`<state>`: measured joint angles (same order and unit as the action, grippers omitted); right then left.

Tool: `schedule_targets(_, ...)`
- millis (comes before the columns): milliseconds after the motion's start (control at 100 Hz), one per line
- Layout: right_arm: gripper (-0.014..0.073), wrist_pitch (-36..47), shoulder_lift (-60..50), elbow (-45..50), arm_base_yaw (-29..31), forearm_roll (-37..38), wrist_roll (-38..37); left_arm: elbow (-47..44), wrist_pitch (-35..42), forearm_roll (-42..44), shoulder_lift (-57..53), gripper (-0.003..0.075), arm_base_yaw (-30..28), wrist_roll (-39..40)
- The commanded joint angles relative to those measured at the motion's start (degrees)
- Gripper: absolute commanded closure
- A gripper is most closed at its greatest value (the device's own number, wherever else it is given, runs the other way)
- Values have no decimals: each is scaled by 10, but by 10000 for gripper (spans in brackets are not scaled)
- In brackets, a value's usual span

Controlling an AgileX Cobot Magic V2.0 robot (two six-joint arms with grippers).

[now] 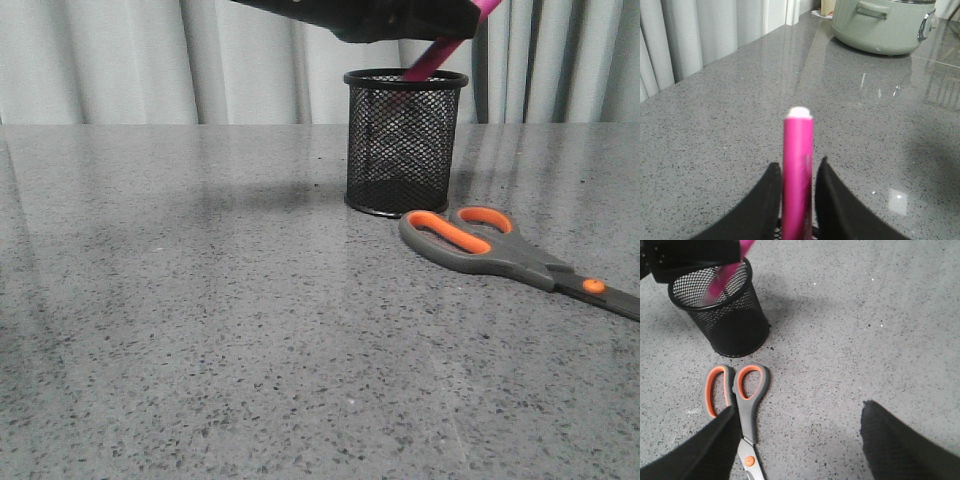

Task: Put pen and scissors into bin
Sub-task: 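Carry the pen over the black mesh holder and drop it in, then lower the right gripper over the grey-and-orange scissors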

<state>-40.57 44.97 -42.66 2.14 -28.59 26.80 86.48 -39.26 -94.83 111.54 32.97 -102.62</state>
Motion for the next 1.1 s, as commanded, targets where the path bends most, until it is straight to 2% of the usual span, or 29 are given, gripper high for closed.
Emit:
schedule_targets(0, 130, 27, 1, -20, 3, -14, 7, 19, -16, -31, -32, 387, 4, -2)
schedule_targets(50, 130, 27, 1, -20, 3, -14, 7, 19, -17, -34, -32, 304, 0, -2)
schedule_targets(100, 130, 27, 1, -20, 3, -14, 7, 20, -22, -36, -33, 255, -6, -2)
schedule_targets(230, 130, 37, 1, -20, 3, -14, 7, 20, -53, -37, -53, 253, -36, -1)
schedule_targets(300, 130, 44, 1, -20, 3, -14, 7, 20, -72, -34, -71, 288, -58, -1)
schedule_targets(370, 130, 52, 1, -20, 3, -15, 7, 20, -84, -21, -93, 363, -83, 7)
schedule_targets(440, 130, 52, 1, -20, 3, -19, 7, 20, -88, 13, -117, 482, -110, 35)
schedule_targets(550, 130, 58, 1, -20, 3, -61, 7, 20, -100, 116, -157, 744, -153, 101)
schedule_targets(690, 130, 75, 1, -20, 3, -93, 7, 13, -101, 250, -199, 740, -195, 195)
schedule_targets(830, 130, 64, 16, -20, 3, -112, 44, -47, -102, 255, -256, 740, -229, 227)
schedule_targets(900, 130, 49, 31, -20, 3, -160, 82, -105, -61, 247, -297, 740, -237, 230)
schedule_targets(990, 130, 15, 54, -20, 3, -230, 154, -189, 29, 247, -357, 740, -237, 230)
schedule_targets(1090, 130, -25, 77, -20, 3, -244, 192, -266, 102, 247, -432, 739, -237, 230)
